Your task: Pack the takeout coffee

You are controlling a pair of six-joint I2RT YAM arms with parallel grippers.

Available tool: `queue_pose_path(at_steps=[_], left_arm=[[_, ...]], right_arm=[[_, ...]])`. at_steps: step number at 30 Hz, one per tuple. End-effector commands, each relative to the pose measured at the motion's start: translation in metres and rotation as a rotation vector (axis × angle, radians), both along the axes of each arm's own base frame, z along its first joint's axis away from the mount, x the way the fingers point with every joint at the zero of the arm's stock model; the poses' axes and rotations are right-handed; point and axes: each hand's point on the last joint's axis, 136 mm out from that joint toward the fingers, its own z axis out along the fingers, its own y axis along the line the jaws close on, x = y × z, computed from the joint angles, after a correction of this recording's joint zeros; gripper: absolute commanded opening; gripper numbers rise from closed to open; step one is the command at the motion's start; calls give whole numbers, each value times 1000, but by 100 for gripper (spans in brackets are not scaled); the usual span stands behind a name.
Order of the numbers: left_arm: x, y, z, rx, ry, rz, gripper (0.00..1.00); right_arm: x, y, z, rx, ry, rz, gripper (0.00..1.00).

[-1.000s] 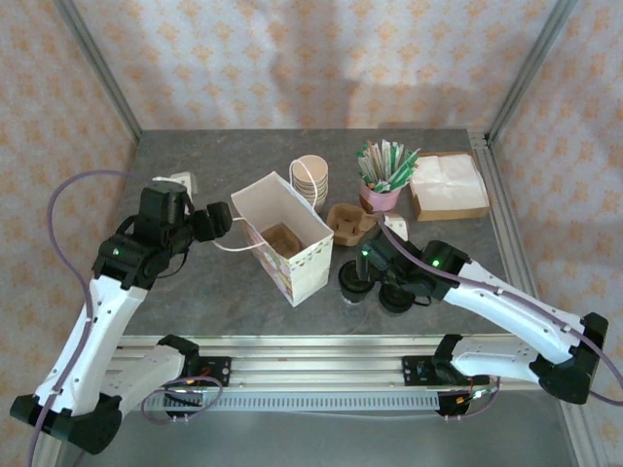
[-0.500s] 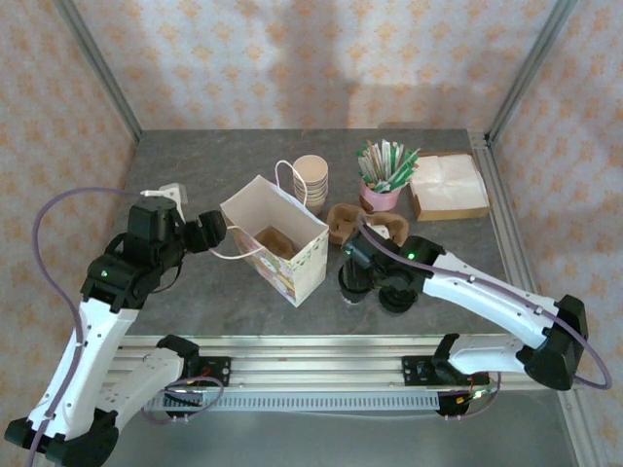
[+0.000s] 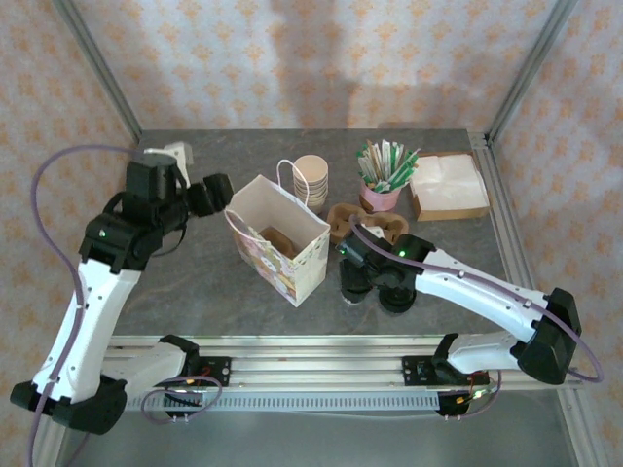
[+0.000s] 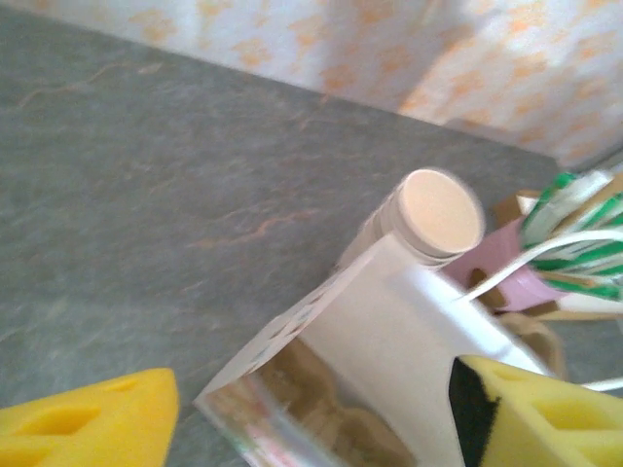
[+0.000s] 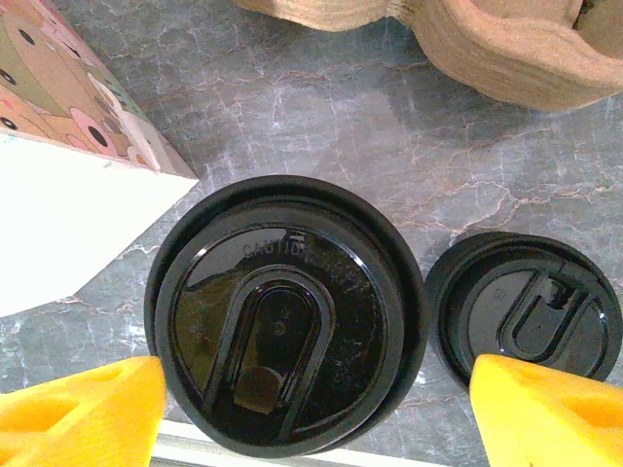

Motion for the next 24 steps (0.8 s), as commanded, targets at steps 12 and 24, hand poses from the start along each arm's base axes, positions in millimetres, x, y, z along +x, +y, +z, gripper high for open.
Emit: queue_pose_path(at_steps=[12, 24], left_arm=[[-48, -62, 12, 301, 154, -551, 56], [-47, -70, 7, 391, 181, -592, 47]], right_arm=[[9, 3, 5, -26, 5, -50, 99], [15, 12, -5, -32, 24, -72, 89]])
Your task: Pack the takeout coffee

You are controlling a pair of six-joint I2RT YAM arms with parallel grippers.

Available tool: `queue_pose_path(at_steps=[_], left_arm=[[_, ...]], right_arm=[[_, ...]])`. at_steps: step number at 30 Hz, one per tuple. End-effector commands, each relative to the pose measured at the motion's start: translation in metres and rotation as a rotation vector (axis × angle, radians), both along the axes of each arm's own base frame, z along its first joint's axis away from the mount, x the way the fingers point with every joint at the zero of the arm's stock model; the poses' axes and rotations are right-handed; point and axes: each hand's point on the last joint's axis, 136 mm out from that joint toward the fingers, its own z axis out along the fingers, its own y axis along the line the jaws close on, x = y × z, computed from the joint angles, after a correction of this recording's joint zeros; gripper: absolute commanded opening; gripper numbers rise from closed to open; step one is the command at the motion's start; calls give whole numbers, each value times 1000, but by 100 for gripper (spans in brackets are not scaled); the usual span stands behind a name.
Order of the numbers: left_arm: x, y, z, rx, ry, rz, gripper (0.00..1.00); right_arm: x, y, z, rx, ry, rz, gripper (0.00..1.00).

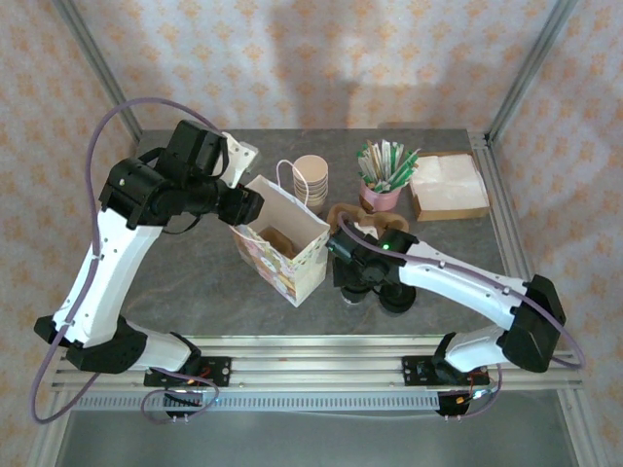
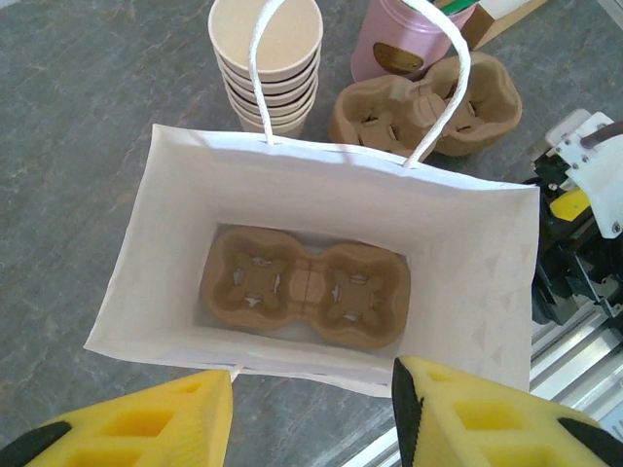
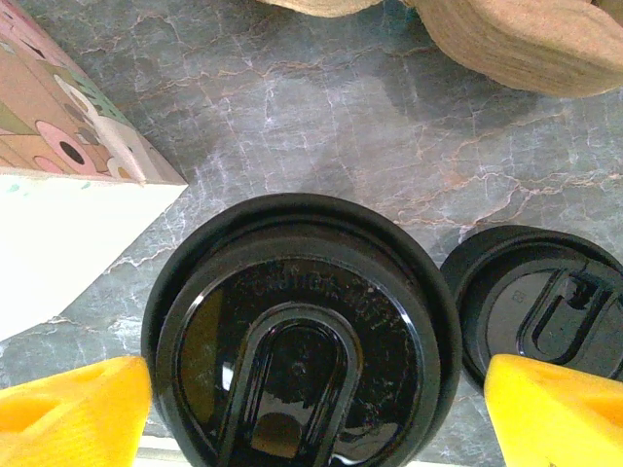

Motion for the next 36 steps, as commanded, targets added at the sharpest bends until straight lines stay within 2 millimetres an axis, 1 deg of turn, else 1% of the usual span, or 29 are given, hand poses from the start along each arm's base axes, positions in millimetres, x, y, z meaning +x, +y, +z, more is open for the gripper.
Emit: queue_pose_path(at_steps=[1, 3, 8, 22, 27, 30, 33, 36], left_arm=[[-8, 7, 6, 35, -22, -15, 47], [-7, 7, 4, 41, -19, -13, 47], [-6, 7, 3, 46, -20, -12, 47], [-7, 5, -1, 62, -7, -30, 47], [-6, 5, -1, 65, -10, -29, 47], [-6, 6, -1, 71, -11, -26, 47], [-6, 6, -2, 73, -11, -25, 47], [-5, 6, -2, 74, -11, -24, 47]], right_arm=[[8, 5, 8, 12, -25, -23, 88], [10, 7, 7, 13, -25, -25, 82], [8, 9, 4, 9, -14, -19, 76], [3, 7, -12, -42, 21, -25, 75], [4, 3, -9, -54, 11, -36, 76], [6, -1, -3, -65, -11, -46, 75], [7, 1, 1, -42, -23, -46, 73], [6, 0, -2, -42, -20, -50, 73]])
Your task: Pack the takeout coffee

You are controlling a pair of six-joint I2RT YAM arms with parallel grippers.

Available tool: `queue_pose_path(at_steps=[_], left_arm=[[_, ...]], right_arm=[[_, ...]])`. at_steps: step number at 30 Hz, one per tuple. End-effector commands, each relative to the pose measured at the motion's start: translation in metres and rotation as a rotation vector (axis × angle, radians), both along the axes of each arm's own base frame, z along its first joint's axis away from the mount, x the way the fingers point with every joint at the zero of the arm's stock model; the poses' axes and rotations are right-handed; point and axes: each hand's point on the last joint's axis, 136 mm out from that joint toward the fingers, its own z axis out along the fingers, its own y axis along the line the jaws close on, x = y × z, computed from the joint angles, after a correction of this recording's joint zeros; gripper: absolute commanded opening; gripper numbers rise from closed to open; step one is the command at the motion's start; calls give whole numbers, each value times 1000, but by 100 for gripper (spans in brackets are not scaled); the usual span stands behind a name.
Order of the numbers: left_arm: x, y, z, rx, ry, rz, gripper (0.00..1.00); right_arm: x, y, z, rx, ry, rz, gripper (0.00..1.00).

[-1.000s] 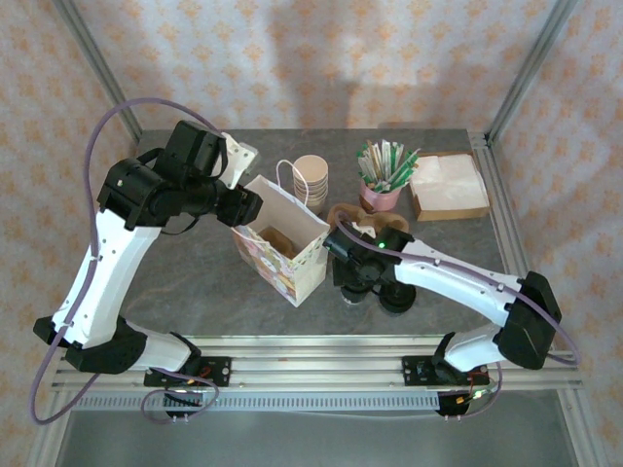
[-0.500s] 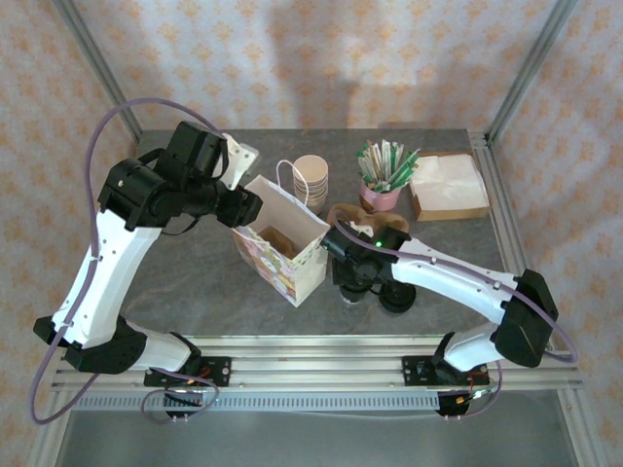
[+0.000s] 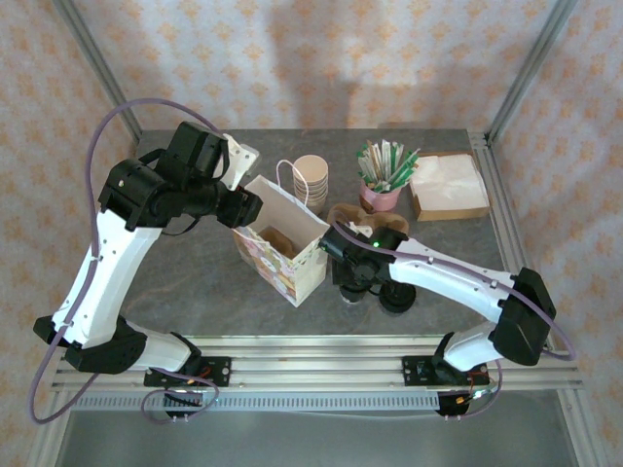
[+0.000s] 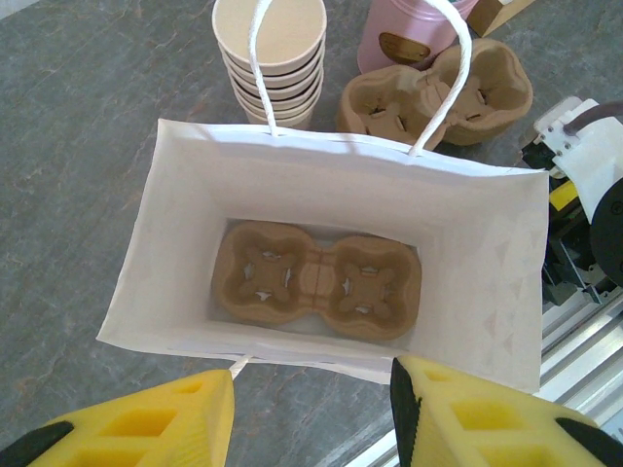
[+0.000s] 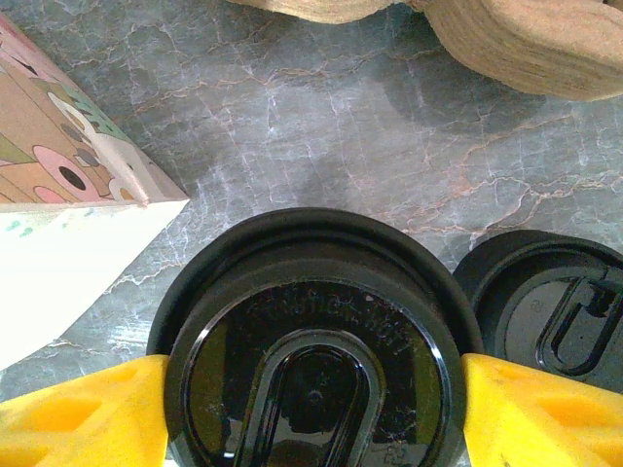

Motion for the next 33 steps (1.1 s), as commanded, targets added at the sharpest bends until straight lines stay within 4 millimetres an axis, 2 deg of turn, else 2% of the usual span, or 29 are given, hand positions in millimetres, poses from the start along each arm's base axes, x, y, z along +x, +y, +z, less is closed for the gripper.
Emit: queue_pose_path(at_steps=[1, 6, 20, 26, 33], left_arm=[[-2, 4, -1, 43, -3, -11, 47], [-3, 4, -1, 41, -3, -15, 47], [-1, 3, 0, 45, -10, -14, 47], [-2, 2, 0, 43, -7, -20, 47], [-4, 2, -2, 47, -1, -26, 46]], right_arm=[[0, -7, 1, -27, -17, -21, 74], [-4, -6, -10, -37, 16, -23, 78], [-7, -9, -23, -49, 40, -29, 80], [-9, -9, -28, -39, 46, -35, 75], [-5, -7, -18, -31, 21, -29, 69]])
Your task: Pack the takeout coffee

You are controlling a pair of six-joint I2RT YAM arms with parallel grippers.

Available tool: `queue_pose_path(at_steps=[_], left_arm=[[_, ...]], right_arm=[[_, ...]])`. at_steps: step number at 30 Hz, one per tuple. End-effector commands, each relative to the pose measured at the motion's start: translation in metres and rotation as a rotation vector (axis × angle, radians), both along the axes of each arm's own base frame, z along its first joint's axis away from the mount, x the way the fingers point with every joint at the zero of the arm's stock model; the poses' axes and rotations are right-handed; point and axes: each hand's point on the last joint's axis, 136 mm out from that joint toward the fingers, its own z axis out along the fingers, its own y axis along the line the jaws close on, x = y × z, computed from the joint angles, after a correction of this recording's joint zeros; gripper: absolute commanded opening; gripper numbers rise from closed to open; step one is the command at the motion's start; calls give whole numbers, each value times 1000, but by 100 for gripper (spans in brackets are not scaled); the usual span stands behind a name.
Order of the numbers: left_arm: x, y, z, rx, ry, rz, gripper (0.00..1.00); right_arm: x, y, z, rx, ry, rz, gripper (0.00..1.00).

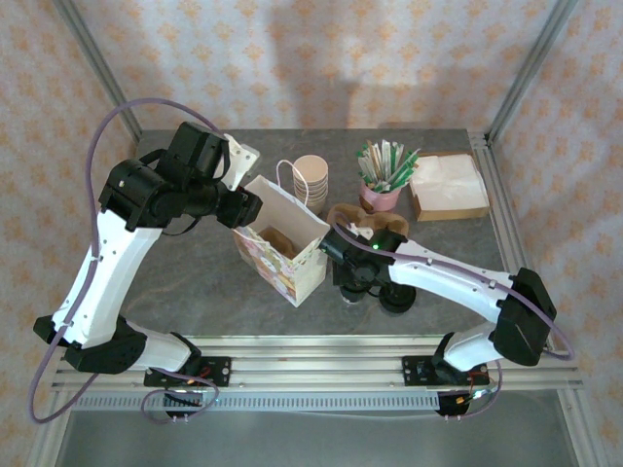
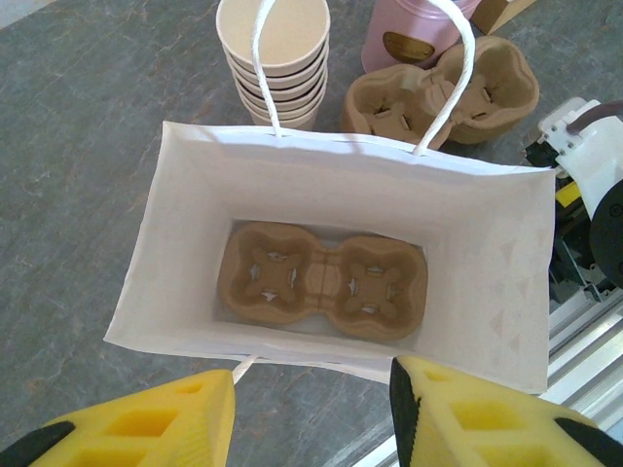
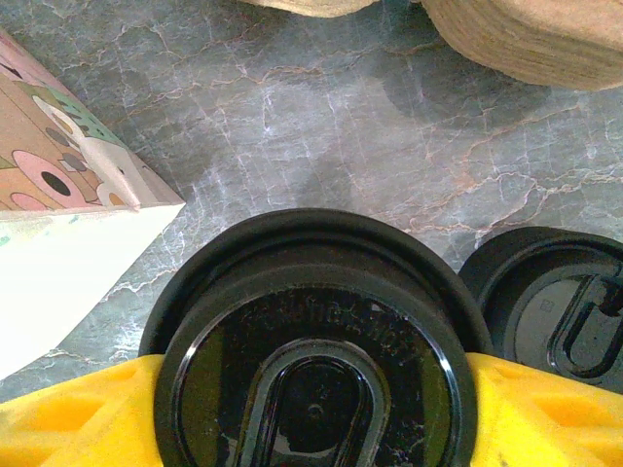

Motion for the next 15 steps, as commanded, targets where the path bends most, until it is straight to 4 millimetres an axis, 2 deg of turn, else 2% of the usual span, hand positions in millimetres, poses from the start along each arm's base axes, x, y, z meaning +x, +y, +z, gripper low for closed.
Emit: queue_pose_path(at_steps=[1, 10, 15], left_arm=[[-4, 1, -2, 31, 8, -20, 46], [-3, 2, -2, 34, 5, -14, 46], [1, 4, 9, 17, -39, 16, 48]], right_arm=[[-4, -7, -9, -38, 19, -5, 68], [-2, -7, 0, -23, -10, 4, 61], [-1, -9, 7, -21, -25, 6, 60]])
